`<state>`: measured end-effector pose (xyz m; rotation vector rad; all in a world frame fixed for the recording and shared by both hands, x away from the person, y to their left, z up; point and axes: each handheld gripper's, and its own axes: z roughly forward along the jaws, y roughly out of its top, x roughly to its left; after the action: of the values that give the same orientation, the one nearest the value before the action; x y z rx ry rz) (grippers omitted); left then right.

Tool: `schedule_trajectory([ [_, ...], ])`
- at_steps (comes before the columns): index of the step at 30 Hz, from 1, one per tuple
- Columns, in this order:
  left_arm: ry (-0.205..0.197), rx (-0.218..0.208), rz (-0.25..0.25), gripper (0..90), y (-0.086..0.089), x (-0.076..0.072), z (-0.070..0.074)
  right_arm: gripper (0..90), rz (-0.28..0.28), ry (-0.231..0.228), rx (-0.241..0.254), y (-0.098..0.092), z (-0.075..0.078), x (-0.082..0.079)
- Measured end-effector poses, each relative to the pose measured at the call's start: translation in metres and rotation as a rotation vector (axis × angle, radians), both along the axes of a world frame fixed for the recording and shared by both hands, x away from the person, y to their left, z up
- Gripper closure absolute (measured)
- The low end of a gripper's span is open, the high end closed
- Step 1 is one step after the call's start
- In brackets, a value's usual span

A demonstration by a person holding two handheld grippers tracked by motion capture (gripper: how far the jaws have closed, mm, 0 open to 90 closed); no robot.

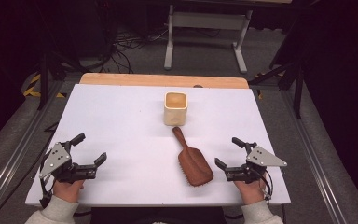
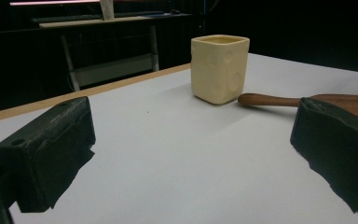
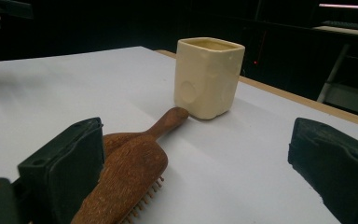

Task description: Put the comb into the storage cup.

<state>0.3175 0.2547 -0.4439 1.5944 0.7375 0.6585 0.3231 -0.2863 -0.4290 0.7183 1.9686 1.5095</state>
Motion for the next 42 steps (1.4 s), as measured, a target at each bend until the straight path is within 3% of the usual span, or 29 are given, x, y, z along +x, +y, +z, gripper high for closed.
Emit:
schedule_trajectory([
  [7, 0.007, 0.003, -0.006, 0.9, 0.001, 0.000, 0.001, 4.7, 0.000, 0.003, -0.001, 0.000, 0.001, 0.000],
  [11, 0.032, 0.025, -0.022, 0.9, 0.002, 0.001, 0.004, 4.7, -0.002, 0.009, 0.000, 0.000, 0.001, 0.000],
  [25, 0.028, 0.030, -0.010, 1.1, 0.002, 0.001, 0.005, 7.3, 0.016, 0.017, 0.000, 0.001, 0.004, 0.001],
  [32, 0.025, 0.047, -0.010, 1.2, 0.001, 0.001, 0.005, 17.3, 0.076, 0.076, -0.035, 0.010, 0.017, 0.010],
  [38, 0.030, 0.051, -0.009, 1.1, 0.002, 0.002, 0.005, 23.2, 0.122, 0.093, -0.069, 0.023, 0.030, 0.020],
  [40, 0.030, 0.052, -0.008, 1.1, 0.002, 0.002, 0.005, 29.1, 0.146, 0.101, -0.080, 0.028, 0.034, 0.024],
  [42, 0.032, 0.052, -0.008, 1.1, 0.002, 0.002, 0.005, 40.5, 0.159, 0.110, -0.101, 0.034, 0.038, 0.027],
])
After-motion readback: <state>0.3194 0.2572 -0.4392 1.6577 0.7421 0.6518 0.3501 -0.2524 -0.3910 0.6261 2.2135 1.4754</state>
